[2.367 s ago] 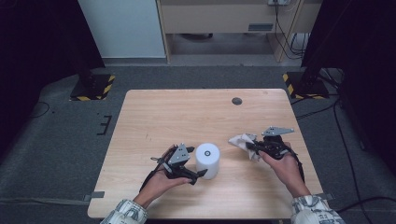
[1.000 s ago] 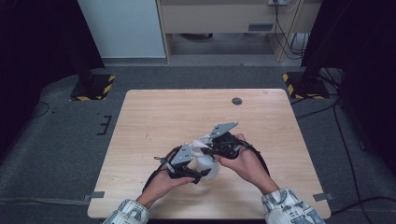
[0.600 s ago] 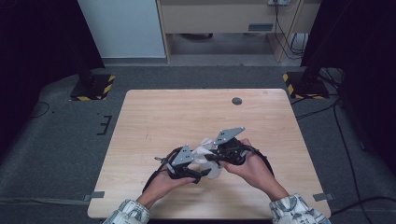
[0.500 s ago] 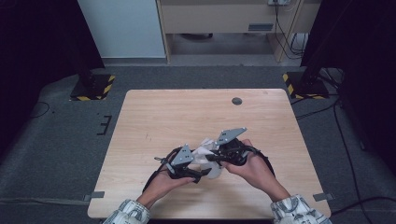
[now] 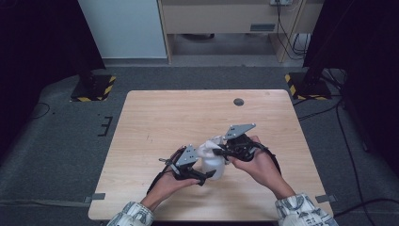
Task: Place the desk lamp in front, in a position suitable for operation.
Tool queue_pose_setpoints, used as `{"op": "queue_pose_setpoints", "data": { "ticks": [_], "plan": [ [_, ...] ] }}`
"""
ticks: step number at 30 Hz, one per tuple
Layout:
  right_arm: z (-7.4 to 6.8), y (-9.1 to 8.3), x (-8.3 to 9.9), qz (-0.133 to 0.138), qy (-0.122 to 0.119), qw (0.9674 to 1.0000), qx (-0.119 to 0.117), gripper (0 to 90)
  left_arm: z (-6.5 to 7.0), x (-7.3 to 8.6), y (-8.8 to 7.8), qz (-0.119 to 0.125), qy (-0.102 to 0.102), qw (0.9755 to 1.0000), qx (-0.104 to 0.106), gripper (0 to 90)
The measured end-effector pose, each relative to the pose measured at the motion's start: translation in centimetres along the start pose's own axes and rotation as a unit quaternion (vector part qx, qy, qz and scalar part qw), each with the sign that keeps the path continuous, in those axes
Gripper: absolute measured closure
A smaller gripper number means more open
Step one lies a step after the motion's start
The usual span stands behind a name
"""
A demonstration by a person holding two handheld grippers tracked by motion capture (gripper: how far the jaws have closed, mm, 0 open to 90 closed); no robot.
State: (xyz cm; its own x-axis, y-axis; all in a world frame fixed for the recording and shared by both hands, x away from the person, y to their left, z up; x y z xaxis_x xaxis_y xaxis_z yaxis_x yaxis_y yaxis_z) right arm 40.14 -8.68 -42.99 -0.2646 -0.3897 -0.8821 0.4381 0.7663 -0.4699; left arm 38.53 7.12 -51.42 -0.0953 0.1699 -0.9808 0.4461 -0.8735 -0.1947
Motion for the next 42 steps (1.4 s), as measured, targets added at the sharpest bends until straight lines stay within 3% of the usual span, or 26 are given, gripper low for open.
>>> {"op": "queue_pose_setpoints", "data": {
  "ticks": [2,9,12,14,26,31,33,38,42],
  "plan": [
    [0.4,0.4,0.3,-0.005,0.005,1.0,0.003,80.7,0.0,0.0,0.3,0.005,-0.006,1.0,0.0,4.5],
    [0.3,0.8,0.4,-0.003,0.012,0.9999,-0.005,80.8,-0.2,-0.1,1.0,0.01,0.003,0.9999,-0.005,5.3],
    [0.1,0.9,0.4,-0.002,0.012,0.9999,-0.011,80.8,-0.2,-0.2,1.4,0.015,-0.006,0.9999,-0.001,5.4],
    [0.0,1.0,0.3,-0.003,0.011,0.9998,-0.015,80.8,-0.1,-0.3,1.5,0.012,0.002,0.9999,-0.005,6.1],
    [-0.4,0.6,0.5,-0.001,0.005,0.9999,-0.015,80.5,0.2,-0.5,1.2,-0.004,0.002,1.0,0.007,7.7],
    [0.1,0.5,0.1,-0.001,0.001,1.0,0.003,80.4,0.6,-0.5,1.0,-0.009,0.005,0.9998,0.015,7.7],
    [0.0,0.8,0.0,-0.005,-0.002,1.0,0.004,80.4,0.6,-0.6,0.8,-0.012,0.012,0.9998,0.003,7.7],
    [-1.8,2.0,-0.4,-0.012,-0.022,0.9995,-0.018,80.6,0.7,-0.5,0.9,-0.009,0.001,0.9998,0.016,7.7],
    [-2.7,1.6,0.0,-0.01,-0.021,0.9992,-0.033,80.8,0.7,-0.5,0.8,-0.01,0.002,0.9998,0.015,7.7]
  ]
}}
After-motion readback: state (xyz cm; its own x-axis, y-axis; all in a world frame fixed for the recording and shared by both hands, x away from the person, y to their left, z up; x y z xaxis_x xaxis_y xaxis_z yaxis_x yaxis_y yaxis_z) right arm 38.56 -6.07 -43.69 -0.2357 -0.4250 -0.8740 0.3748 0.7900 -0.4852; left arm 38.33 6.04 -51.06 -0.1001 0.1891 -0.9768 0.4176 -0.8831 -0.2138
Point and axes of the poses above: each handheld gripper's, and its own axes: y roughly forward along the jaws, x roughly out of its underside, z roughly to its right, the point moved 4 cm from there along y, roughly forward along the jaws, and after that the axes turned 13 degrees about z, right-handed, at the moved point
